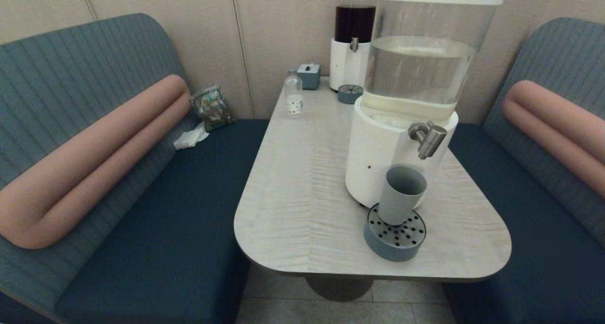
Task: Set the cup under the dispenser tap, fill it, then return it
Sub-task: Turn on the faucet
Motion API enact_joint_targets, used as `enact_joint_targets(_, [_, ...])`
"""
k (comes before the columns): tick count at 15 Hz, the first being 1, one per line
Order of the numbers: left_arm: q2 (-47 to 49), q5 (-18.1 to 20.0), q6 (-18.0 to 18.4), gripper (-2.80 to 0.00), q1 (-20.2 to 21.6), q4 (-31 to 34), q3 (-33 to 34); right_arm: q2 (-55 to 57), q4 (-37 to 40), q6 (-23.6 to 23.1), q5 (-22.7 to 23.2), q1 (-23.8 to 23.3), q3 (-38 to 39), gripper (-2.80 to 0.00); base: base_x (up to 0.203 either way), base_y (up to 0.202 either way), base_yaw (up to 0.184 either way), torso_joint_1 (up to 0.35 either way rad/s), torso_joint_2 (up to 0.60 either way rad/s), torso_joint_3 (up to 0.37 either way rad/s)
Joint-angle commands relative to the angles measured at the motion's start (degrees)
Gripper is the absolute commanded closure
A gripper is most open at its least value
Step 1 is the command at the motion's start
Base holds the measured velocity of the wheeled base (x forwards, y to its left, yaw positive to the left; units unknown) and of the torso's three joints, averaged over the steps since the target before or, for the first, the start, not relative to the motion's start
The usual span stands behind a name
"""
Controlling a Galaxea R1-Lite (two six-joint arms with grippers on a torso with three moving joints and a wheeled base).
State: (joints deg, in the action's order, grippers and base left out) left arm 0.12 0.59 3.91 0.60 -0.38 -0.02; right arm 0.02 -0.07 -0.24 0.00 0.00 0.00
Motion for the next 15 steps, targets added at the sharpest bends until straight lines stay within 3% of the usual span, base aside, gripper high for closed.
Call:
enact_joint_targets(1, [0.0,0.0,0.0,0.0,0.0,0.0,0.0,0.0,0.0,0.0,0.0,0.0,0.0,0.0,0.0,0.0,0.0,0.0,0.0,0.0])
enact_joint_targets(15, [0.0,0.0,0.0,0.0,0.0,0.0,0.0,0.0,0.0,0.1,-0.1,0.0,0.0,0.0,0.0,0.0,0.0,0.0,0.0,0.0])
